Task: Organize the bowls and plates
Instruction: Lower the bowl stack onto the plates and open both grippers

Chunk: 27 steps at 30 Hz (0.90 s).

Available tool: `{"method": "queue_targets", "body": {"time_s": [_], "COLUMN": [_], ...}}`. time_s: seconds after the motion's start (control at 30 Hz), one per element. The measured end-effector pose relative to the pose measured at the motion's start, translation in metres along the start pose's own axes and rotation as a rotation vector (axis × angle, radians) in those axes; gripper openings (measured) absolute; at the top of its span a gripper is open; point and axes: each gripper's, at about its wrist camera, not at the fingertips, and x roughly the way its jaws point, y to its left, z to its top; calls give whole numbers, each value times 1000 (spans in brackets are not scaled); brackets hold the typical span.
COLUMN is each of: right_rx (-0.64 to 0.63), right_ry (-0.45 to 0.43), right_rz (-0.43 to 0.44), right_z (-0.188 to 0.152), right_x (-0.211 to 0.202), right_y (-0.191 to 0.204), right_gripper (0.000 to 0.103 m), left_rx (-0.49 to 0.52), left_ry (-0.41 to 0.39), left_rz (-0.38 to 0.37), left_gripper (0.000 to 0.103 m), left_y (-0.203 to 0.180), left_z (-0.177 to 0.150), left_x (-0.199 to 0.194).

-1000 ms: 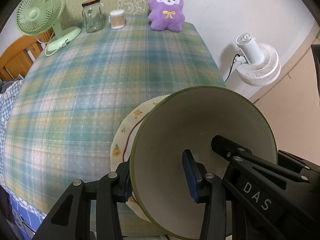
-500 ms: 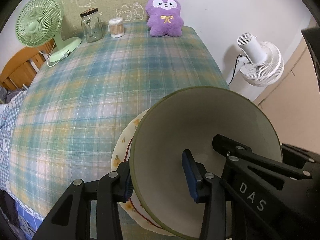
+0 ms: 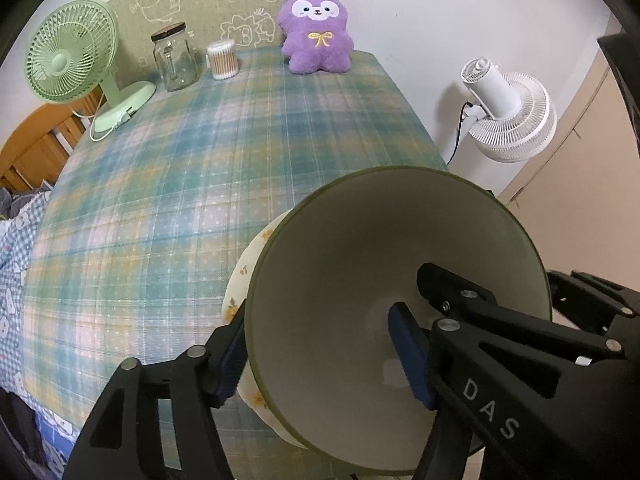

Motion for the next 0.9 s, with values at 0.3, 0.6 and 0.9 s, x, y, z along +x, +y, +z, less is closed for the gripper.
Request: {"method": "queue_targets", "body": {"time_s": [0.3, 0.6, 0.9], "right_rx": [6, -9, 8], "right_ry": [-105, -188, -303], "right_rz": [-1, -63, -136], "right_z": [5, 5, -1], "right_x": [-27, -54, -89], "right_y": [1, 17, 60], "right_gripper": [74, 74, 74], "left_rx": [19, 53, 12], "left_ry": [-89, -169, -268], "left_rz": [17, 45, 20], "left_gripper": [85, 89, 90], "left_y": [3, 12, 64], "left_z": [8, 10, 12], "left_x": [-28, -51, -83]}}
